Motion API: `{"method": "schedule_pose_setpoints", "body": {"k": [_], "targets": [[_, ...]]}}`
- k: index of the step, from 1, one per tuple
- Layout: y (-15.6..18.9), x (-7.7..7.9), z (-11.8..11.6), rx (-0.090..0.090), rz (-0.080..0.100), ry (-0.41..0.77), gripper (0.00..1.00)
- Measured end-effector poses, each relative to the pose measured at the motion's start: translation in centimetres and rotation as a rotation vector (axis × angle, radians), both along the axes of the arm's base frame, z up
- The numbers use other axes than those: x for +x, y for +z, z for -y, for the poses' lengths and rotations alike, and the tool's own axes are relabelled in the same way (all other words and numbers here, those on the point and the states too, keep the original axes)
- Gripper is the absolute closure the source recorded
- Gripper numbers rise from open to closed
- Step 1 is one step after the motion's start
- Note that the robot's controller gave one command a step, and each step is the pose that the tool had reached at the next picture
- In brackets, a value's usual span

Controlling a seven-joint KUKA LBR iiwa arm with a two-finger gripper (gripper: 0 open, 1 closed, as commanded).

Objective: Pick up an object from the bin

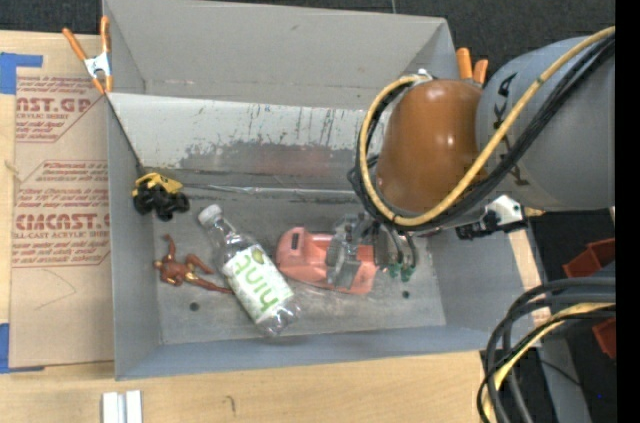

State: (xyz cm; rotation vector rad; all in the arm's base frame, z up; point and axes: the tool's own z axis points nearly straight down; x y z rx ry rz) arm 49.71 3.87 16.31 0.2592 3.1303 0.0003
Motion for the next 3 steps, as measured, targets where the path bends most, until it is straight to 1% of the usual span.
{"method": "schedule_pose_setpoints", "body": {"k": [1,2,3], "targets": [[0.8,0.2,0.7,0.000,0.000,-0.116,1.00],[2.4,2.2,2.7,0.000,0.001,-0.128,0.00],[2.4,2.2,2.7,0.000,0.001,-0.127,0.00]]}}
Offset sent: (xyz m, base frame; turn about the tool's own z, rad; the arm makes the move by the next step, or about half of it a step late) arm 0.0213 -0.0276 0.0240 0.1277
